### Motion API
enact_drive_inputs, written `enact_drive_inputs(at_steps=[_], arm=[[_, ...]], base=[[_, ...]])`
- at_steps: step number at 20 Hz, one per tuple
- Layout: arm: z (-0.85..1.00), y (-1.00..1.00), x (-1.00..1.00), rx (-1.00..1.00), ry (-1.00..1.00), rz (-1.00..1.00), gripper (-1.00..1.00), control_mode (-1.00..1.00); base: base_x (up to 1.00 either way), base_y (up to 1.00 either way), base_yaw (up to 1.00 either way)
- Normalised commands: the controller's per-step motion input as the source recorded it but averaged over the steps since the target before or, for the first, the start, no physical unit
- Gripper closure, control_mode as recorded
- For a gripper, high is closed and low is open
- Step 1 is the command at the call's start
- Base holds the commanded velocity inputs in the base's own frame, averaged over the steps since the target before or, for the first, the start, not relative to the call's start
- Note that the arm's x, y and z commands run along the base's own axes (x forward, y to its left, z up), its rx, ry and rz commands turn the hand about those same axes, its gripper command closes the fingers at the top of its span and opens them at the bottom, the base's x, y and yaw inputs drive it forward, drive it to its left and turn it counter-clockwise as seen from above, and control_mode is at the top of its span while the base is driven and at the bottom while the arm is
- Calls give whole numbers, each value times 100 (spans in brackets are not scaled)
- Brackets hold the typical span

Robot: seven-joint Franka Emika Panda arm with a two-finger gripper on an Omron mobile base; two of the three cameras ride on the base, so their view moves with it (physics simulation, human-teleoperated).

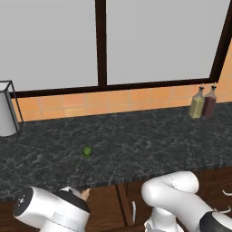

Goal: Pick the rolling pin from the drawer and place it on the counter.

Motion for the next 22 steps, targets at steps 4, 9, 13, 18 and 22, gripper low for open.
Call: enact_drive_inputs(at_steps=[4, 9, 13, 18, 22], arm=[[-77, -44, 38, 0, 22, 16, -100, -100], [-48, -10, 1, 0, 19, 17, -100, -100], [-38, -1, 23, 0, 20, 18, -100, -100], [-38, 0, 19, -1, 13, 17, -100, -100], [-52, -5, 1, -2, 13, 21, -100, -100]], base=[[0, 0, 0], [0, 0, 0], [0, 0, 0], [0, 0, 0], [0, 0, 0]])
